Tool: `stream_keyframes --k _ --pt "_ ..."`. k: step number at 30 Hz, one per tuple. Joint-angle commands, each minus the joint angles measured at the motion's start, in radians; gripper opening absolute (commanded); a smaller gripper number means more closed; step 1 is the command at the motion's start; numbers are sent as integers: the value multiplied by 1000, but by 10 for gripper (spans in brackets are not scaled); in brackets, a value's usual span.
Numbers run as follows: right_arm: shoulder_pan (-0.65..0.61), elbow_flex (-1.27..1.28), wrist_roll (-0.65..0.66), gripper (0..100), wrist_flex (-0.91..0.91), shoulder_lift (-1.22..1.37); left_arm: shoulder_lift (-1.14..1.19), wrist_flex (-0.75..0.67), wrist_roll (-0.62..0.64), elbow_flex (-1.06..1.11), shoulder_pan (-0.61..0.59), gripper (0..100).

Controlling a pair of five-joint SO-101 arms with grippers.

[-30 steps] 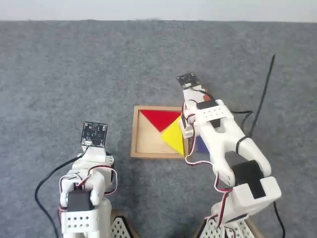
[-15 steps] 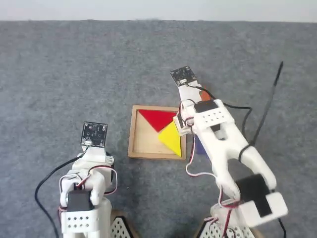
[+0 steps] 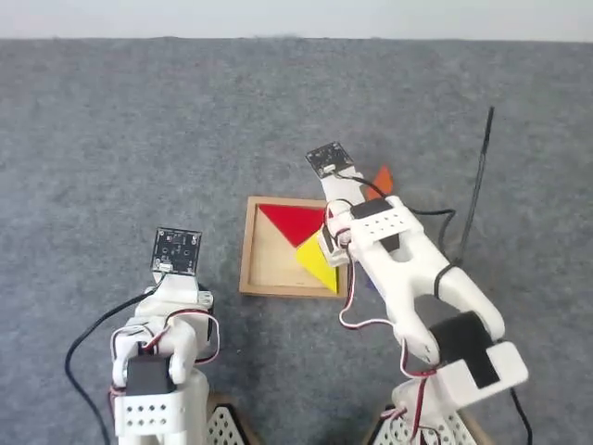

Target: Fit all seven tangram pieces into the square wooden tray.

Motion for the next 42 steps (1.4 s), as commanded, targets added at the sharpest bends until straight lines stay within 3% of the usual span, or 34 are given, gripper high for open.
stream_keyframes --k 1,15,24,32,42 --pt "-5 -41 8 115 -7 2 -17 3 -2 -10 6 21" --pt "-120 74 8 115 -77 -151 -17 3 -2 -10 6 21" --pt "-16 9 40 115 -76 28 -17 3 -2 -10 6 21" --pt "56 -178 37 115 42 177 -17 3 -2 -10 6 21" --pt "111 -192 55 114 77 179 -17 3 -2 -10 6 21"
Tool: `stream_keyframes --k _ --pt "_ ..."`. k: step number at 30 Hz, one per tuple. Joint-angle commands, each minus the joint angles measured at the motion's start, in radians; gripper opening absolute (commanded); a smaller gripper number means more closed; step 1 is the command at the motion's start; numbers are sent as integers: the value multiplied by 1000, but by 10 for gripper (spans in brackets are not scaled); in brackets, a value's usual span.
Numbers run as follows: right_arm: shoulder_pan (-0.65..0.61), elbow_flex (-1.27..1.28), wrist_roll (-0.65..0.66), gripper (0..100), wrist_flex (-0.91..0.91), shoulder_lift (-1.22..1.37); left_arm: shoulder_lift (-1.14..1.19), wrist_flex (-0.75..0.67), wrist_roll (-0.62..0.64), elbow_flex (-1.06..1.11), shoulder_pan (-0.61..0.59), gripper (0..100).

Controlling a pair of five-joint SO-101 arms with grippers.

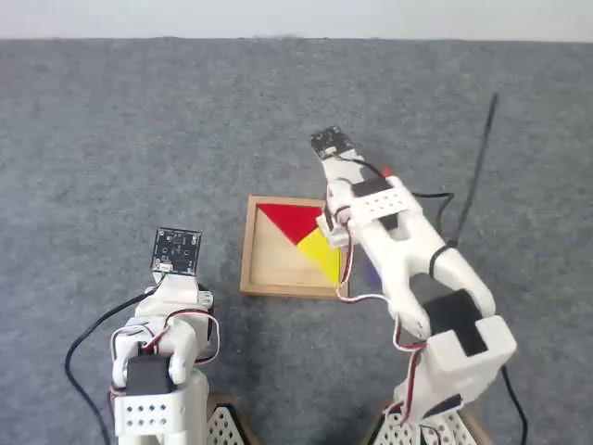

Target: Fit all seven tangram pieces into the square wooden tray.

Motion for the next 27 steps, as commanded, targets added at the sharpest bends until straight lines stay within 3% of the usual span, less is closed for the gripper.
stream_keyframes --k 1,9,21,27 --pt "48 -12 38 114 21 36 -17 3 -2 -10 6 21" --pt "27 6 48 114 59 -99 -17 3 -2 -10 6 21" --pt "76 183 28 121 35 -535 -17 3 -2 -10 6 21" --pt "147 144 61 269 53 -489 -17 3 -2 -10 6 21"
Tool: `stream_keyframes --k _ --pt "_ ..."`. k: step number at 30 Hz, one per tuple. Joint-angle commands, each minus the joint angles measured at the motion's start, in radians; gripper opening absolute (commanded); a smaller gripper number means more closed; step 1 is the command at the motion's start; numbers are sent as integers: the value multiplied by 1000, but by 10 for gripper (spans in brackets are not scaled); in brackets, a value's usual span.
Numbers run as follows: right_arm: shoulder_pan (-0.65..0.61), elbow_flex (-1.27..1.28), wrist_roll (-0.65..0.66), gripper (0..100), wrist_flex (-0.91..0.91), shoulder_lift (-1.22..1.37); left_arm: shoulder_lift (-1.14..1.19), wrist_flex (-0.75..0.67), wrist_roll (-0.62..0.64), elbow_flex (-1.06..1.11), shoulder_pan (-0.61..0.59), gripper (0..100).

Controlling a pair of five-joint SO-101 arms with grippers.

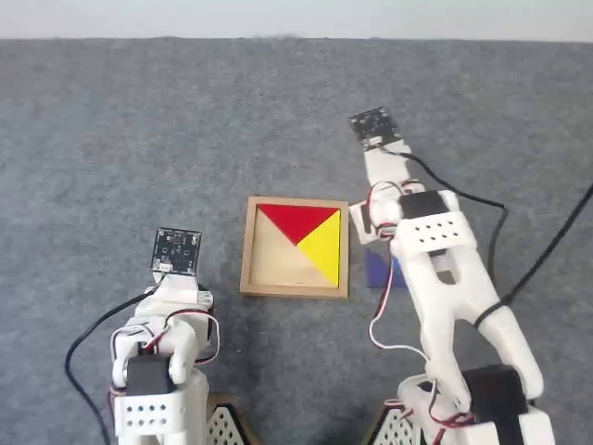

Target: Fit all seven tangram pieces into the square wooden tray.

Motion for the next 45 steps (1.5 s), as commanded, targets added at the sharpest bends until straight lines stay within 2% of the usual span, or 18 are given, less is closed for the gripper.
stream_keyframes --k 1,4,12,20,33,35,41,45 --pt "35 -74 60 292 15 1 -17 3 -2 -10 6 21" --pt "41 -161 97 311 35 67 -17 3 -2 -10 6 21" --pt "41 -370 -32 311 24 337 -17 3 -2 -10 6 21" --pt "1 -589 -48 310 35 582 -17 3 -2 -10 6 21" --pt "8 -758 -123 310 36 842 -17 3 -2 -10 6 21" --pt "25 -763 -123 292 36 863 -17 3 -2 -10 6 21" --pt "58 -772 -126 151 65 851 -17 3 -2 -10 6 21" --pt "87 -773 -126 133 91 816 -17 3 -2 -10 6 21"
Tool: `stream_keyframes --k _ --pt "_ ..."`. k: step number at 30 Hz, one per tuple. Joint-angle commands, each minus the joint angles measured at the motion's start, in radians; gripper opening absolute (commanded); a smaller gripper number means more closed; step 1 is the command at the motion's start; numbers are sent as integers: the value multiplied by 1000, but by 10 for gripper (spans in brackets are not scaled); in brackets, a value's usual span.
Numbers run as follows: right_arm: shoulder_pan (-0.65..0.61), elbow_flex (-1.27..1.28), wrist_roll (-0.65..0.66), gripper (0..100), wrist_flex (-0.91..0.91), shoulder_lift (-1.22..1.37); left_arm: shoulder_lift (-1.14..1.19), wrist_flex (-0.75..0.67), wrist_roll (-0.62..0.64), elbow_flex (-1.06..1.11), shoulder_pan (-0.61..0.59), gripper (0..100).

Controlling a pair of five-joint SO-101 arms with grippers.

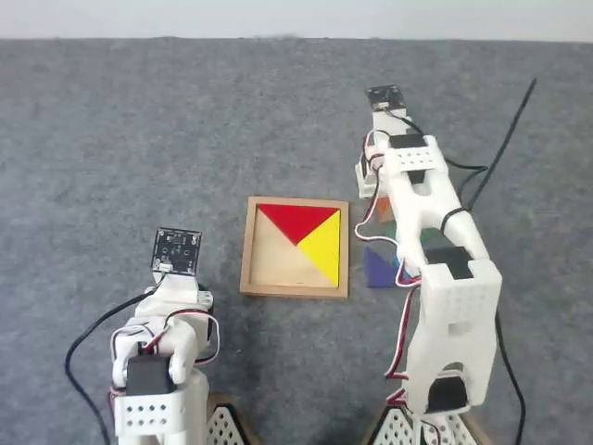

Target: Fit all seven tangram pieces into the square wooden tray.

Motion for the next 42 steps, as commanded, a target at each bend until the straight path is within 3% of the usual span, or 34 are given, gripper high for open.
stream_keyframes --k 1,9,18,21,25,29,32,36,42 --pt "24 -34 -8 133 44 -70 -17 3 -2 -10 6 21" --pt "165 -28 2 133 217 -354 -17 3 -2 -10 6 21" --pt "298 80 193 133 524 -570 -17 3 -2 -10 6 21" --pt "366 255 215 133 450 -573 -17 3 -2 -10 6 21" --pt "470 502 270 133 203 -573 -17 3 -2 -10 6 21" --pt "496 657 290 137 27 -573 -17 3 -2 -10 6 21" --pt "506 666 284 138 12 -573 -17 3 -2 -10 6 21" --pt "610 637 252 138 7 -573 -17 3 -2 -10 6 21" --pt "711 615 330 138 5 -575 -17 3 -2 -10 6 21"
